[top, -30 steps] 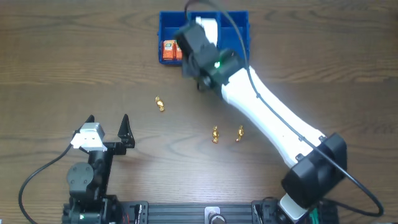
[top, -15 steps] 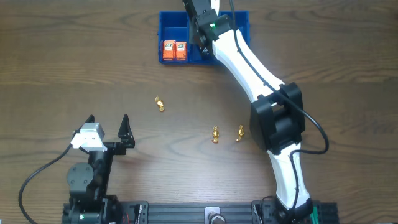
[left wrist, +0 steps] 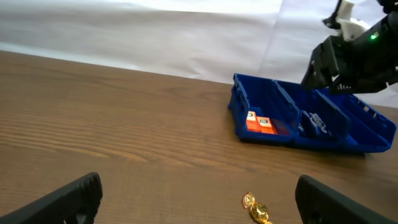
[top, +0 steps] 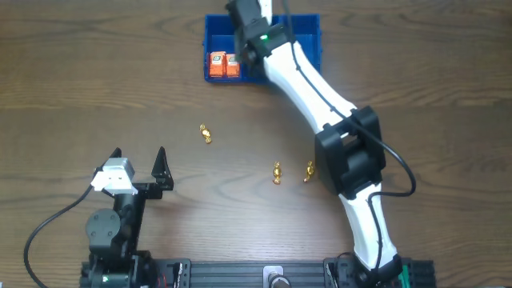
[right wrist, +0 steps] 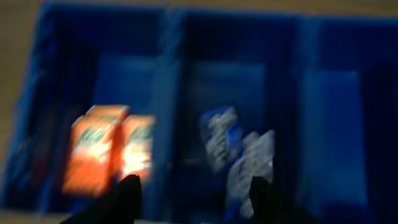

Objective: Sort Candies Into Trays

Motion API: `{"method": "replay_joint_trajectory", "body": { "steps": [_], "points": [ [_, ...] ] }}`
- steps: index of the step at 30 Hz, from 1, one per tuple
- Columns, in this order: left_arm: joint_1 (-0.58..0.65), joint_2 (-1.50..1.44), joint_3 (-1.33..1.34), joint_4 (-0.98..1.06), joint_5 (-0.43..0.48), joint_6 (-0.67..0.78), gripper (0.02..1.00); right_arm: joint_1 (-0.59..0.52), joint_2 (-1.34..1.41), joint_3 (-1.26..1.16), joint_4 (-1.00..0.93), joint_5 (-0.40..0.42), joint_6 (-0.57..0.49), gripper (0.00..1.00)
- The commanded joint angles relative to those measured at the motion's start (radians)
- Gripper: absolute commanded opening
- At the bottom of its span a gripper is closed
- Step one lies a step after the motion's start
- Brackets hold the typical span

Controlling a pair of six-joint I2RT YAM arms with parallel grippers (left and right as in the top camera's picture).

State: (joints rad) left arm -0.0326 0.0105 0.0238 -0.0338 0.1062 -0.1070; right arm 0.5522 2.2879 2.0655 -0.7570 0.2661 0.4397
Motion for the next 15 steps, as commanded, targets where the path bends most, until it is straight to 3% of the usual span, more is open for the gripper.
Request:
{"method": "replay_joint_trajectory", "body": {
  "steps": [1,3,7,15],
  "points": [
    [0.007,-0.006,-0.019,-0.034,0.018,0.006,0.998,0.172,-0.054,0.018,-0.092,-0.068,0.051,0.590],
    [0.007,-0.006,-0.019,-0.034,0.018,0.006,0.998,0.248,-0.049,-0.020,-0.138,-0.098,0.134,0.590],
    [0.007,-0.006,-0.019,-0.034,0.018,0.006,0.998,0.294,-0.011,-0.080,-0.135,-0.111,0.213,0.584],
    [0.007,-0.006,-0.019,-0.034,0.018,0.006,0.998,0.298,0.110,-0.083,-0.152,-0.137,0.254,0.549]
  ]
}}
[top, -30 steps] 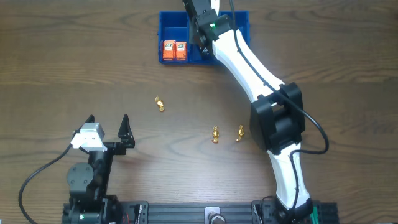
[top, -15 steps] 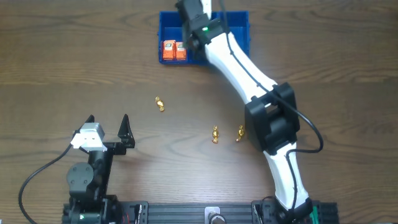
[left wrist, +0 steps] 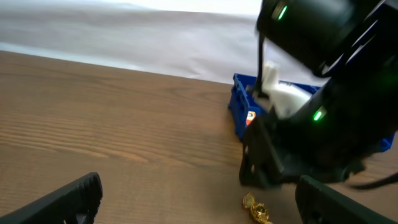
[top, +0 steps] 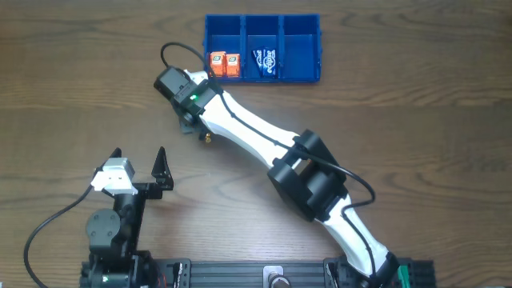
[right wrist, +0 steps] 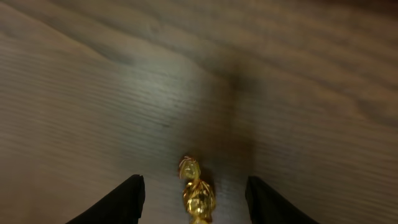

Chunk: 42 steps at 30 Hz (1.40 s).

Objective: Sort Candies Into Trays

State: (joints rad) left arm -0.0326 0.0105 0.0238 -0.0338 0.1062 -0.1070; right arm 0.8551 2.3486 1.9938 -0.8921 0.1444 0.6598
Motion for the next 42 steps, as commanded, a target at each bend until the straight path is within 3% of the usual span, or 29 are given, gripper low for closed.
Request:
{"method": "replay_joint_trajectory", "body": {
  "steps": [1,9,12,17,23,25,29,33,36,42],
  "points": [
    [0.007,-0.006,-0.019,-0.034,0.018,0.006,0.998,-0.005,0.055,-0.011,-0.030,-0.016,0.048,0.546],
    [0.007,-0.006,-0.019,-0.034,0.018,0.006,0.998,-0.005,0.090,-0.011,-0.057,-0.035,0.052,0.509],
    [0.007,-0.006,-0.019,-0.034,0.018,0.006,0.998,-0.003,0.092,-0.011,-0.052,-0.040,0.059,0.448],
    [0.007,-0.006,-0.019,-0.034,0.018,0.006,0.998,0.004,0.092,-0.011,-0.045,-0.048,0.059,0.174],
    [0.007,-0.006,-0.019,-0.034,0.018,0.006,0.998,0.007,0.052,-0.010,-0.053,-0.050,0.045,0.128],
    [0.007,-0.006,-0.019,-0.034,0.018,0.006,0.996,0.000,-0.066,-0.011,-0.079,0.008,0.007,0.123],
    [0.007,-0.006,-0.019,-0.034,0.018,0.006,0.998,-0.121,-0.297,-0.011,-0.077,0.099,-0.126,0.123],
    [0.007,-0.006,-0.019,-0.034,0.018,0.006,0.998,-0.368,-0.338,-0.012,0.005,0.106,-0.205,0.123],
    [0.007,-0.006,-0.019,-0.034,0.018,0.006,0.998,-0.489,-0.322,-0.018,0.047,0.102,-0.251,0.126],
    [0.007,-0.006,-0.019,-0.034,0.018,0.006,0.998,-0.539,-0.259,-0.090,0.126,0.095,-0.273,0.130]
  ]
}}
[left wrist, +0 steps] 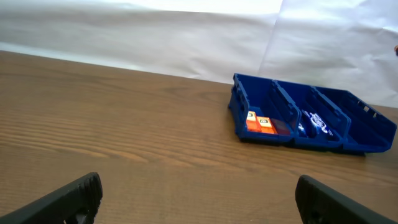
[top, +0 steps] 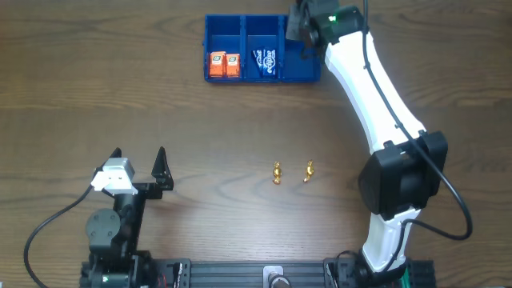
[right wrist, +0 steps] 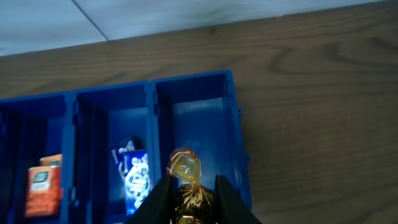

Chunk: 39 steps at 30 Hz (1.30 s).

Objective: Sort Candies Into Trays

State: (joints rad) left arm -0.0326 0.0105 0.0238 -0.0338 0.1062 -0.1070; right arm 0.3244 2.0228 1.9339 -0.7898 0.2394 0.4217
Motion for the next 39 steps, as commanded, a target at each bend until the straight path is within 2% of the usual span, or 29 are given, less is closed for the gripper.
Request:
{"method": "replay_joint_trajectory", "body": {
  "steps": [1,5,10,11,12,13,14,16,18,21,24,26,30,39],
  "points": [
    [0.007,-0.006,-0.019,-0.034,0.018,0.006,0.998,-0.012,0.084,-0.030,0.027,0.001,-0.035,0.132],
    [0.007,-0.006,-0.019,-0.034,0.018,0.006,0.998,-0.014,0.147,-0.030,0.034,0.003,-0.034,0.139],
    [0.007,-0.006,-0.019,-0.034,0.018,0.006,0.998,-0.012,0.159,-0.031,0.045,0.003,-0.035,0.257],
    [0.007,-0.006,-0.019,-0.034,0.018,0.006,0.998,-0.011,0.159,-0.031,0.045,0.003,-0.035,0.329],
    [0.007,-0.006,-0.019,-0.034,0.018,0.006,0.998,-0.011,0.159,-0.033,0.049,0.002,-0.035,0.608],
    [0.007,-0.006,-0.019,-0.034,0.018,0.006,0.998,-0.011,0.159,-0.047,0.066,0.002,-0.035,0.737],
    [0.007,-0.006,-0.019,-0.034,0.018,0.006,0.998,-0.011,0.156,-0.058,0.079,0.002,-0.035,0.774],
    [0.007,-0.006,-0.019,-0.034,0.018,0.006,0.998,-0.002,0.125,-0.101,0.094,0.002,-0.035,0.781],
    [0.007,-0.006,-0.019,-0.034,0.018,0.006,0.998,0.029,0.000,-0.257,0.149,-0.018,-0.034,0.805],
    [0.007,-0.006,-0.019,-0.034,0.018,0.006,0.998,0.091,-0.220,-0.520,0.198,-0.111,-0.007,0.805],
    [0.007,-0.006,-0.019,-0.034,0.018,0.006,0.998,0.219,-0.401,-0.771,0.197,-0.121,0.148,0.805],
    [0.007,-0.006,-0.019,-0.034,0.018,0.006,0.998,0.301,-0.422,-0.875,0.171,-0.160,0.236,0.770],
    [0.007,-0.006,-0.019,-0.034,0.018,0.006,0.998,0.378,-0.409,-0.984,0.174,-0.160,0.338,0.757],
    [0.007,-0.006,-0.019,-0.034,0.018,0.006,0.998,0.401,-0.275,-1.001,0.194,-0.164,0.372,0.739]
  ]
}}
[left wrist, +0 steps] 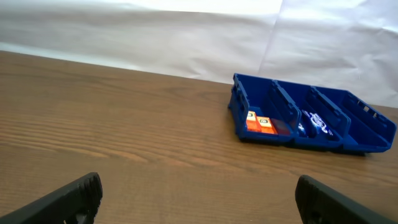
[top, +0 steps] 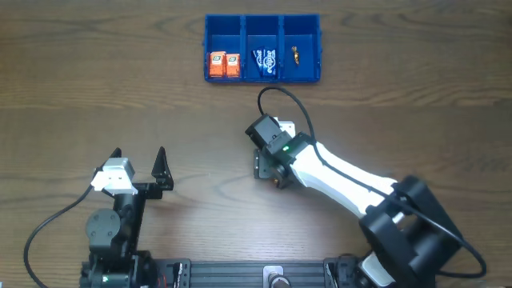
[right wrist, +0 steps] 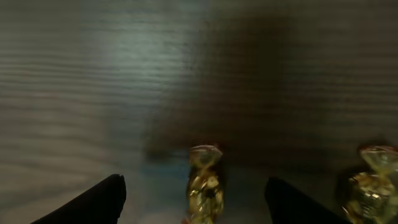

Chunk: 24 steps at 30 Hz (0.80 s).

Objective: Sort Candies Into Trays

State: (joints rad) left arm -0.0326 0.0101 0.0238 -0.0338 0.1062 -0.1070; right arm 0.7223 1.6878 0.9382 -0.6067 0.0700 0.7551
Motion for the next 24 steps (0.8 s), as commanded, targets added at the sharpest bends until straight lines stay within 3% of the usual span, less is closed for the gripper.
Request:
{"method": "replay_joint_trajectory", "body": {
  "steps": [1,4,6,8,16,24],
  "points": [
    [0.007,-0.005,-0.019,-0.034,0.018,0.006,0.998,0.003,0.072,-0.005,0.016,0.006,0.042,0.730],
    [0.007,-0.005,-0.019,-0.034,0.018,0.006,0.998,0.003,0.082,-0.005,0.026,0.006,0.049,0.599],
    [0.007,-0.005,-0.019,-0.034,0.018,0.006,0.998,0.003,0.082,-0.005,0.029,0.006,0.049,0.397],
    [0.007,-0.005,-0.019,-0.034,0.018,0.006,0.996,0.003,0.082,-0.005,0.025,0.005,0.049,0.286],
    [0.007,-0.005,-0.019,-0.034,0.018,0.006,0.998,0.003,0.082,-0.005,0.023,0.006,0.049,0.132],
    [0.007,-0.005,-0.019,-0.034,0.018,0.006,0.998,0.003,0.082,-0.001,0.023,0.006,0.049,0.093]
  ]
}}
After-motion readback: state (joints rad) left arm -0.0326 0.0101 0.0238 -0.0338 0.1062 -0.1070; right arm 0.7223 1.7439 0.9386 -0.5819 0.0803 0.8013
